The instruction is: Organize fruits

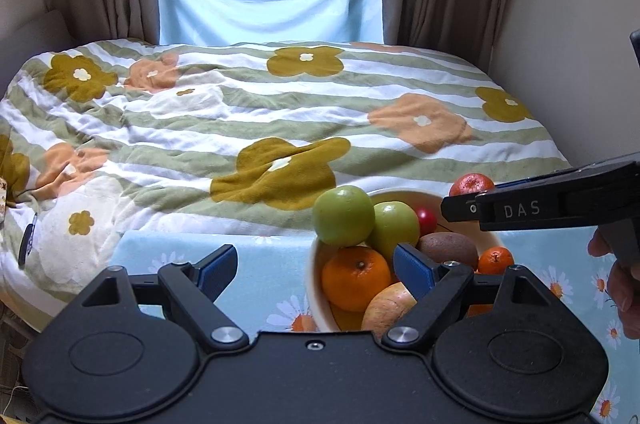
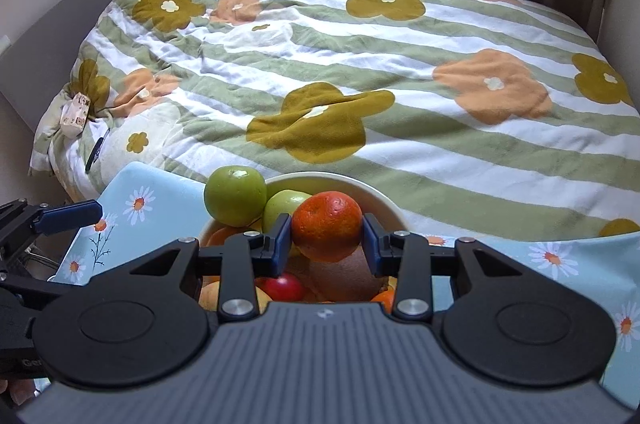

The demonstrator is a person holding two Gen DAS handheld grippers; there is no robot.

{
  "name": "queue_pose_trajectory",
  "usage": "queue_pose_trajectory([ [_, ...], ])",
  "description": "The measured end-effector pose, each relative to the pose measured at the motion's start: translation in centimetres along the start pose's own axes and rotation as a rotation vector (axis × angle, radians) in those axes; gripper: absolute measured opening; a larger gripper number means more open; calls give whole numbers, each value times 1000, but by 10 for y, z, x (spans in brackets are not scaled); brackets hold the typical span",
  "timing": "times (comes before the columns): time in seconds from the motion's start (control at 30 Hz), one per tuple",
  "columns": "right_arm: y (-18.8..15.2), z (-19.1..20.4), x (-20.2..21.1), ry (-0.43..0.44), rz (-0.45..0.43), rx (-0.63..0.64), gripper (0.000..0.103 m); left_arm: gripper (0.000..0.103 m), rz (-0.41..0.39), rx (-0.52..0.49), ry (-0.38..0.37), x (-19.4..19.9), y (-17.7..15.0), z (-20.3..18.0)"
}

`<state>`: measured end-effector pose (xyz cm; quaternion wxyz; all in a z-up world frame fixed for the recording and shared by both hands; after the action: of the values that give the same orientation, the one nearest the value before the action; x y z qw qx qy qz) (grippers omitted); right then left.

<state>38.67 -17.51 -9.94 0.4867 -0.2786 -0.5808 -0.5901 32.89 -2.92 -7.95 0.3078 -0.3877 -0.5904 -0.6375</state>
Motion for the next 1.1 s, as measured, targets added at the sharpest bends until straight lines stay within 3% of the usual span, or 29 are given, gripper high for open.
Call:
queue_pose_trajectory([
  [0.4,-8,9,-28,18,16,-10,54,89,0,14,22,-5,-9,22],
  [0.5,-8,8,-22,39,-5,-34,72,89,-3,10,23,-3,-9,23],
  [0.57,-6,5,-12,31,-36,-55,93,89,-8,7,25,0,-9,24],
  [0.63,-5,1,-1,17,-68,-72,101,89,-16,7,25,4,-10,24],
  [1.1,-37,-11,100,-76,-189,-115,102,89,-125,2,20,71,-18,5],
])
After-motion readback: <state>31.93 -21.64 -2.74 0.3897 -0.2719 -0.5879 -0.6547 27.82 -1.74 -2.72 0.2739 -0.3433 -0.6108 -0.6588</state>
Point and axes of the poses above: each gripper's, at about its wrist camera, not at the fingertips, and x roughly against the way its jaws point, z to its left, y to its top, the point moved 9 cm from there along -x, roughly the way its jaws point, and after that the axes turned 14 degrees about z, right-handed, at the moved point
